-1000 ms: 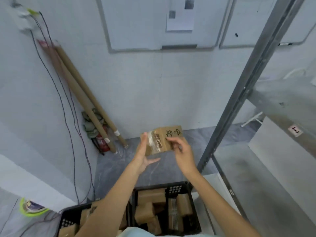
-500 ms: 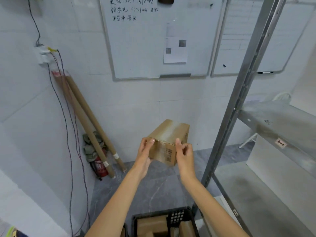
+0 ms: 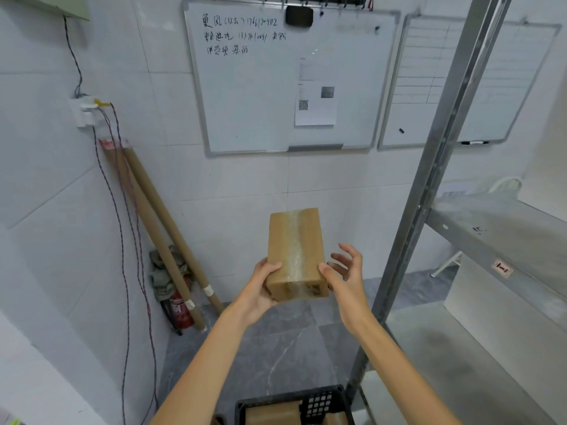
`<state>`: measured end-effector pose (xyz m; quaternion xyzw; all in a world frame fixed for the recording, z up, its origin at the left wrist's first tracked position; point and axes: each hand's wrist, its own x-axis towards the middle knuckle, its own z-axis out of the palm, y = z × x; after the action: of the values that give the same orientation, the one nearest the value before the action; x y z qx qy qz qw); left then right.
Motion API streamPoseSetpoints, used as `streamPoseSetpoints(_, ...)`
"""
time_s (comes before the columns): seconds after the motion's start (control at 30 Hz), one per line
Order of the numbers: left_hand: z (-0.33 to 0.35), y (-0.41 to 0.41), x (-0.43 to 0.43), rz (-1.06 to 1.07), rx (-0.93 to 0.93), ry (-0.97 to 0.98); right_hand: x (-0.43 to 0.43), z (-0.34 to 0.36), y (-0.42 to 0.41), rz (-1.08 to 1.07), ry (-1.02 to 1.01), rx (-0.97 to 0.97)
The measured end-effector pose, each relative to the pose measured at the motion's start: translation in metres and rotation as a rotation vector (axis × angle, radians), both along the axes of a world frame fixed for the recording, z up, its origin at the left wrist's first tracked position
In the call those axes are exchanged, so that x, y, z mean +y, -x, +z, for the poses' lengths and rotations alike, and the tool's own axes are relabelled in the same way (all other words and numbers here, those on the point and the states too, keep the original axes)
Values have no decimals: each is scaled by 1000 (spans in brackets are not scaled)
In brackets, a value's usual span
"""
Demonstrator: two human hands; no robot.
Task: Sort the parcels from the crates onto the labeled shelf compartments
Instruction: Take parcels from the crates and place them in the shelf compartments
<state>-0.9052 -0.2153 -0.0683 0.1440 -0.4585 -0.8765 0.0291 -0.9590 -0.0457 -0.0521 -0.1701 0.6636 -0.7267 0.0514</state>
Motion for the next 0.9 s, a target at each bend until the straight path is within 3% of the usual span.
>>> streamPoseSetpoints(0.33,8,14,32,196,11,593,-11,4,-3,19,-347,272)
streamPoseSetpoints(0.4,8,15,35,162,44,589,-12,2,0,-33,-427,275)
streamPoseSetpoints(0.47,12,16,35,144,63,465,-9,2,5,-41,-449,252)
streamPoseSetpoints(0.57,19,14,30,150,116,407,-2,3,9,29,-303,198)
streamPoseSetpoints(0.7,23,8,23,158,191,488,9,1,15,107,-86,75)
streamPoseSetpoints(0.9,24,10,25,183,216,576,15,5,17,141,69,-45)
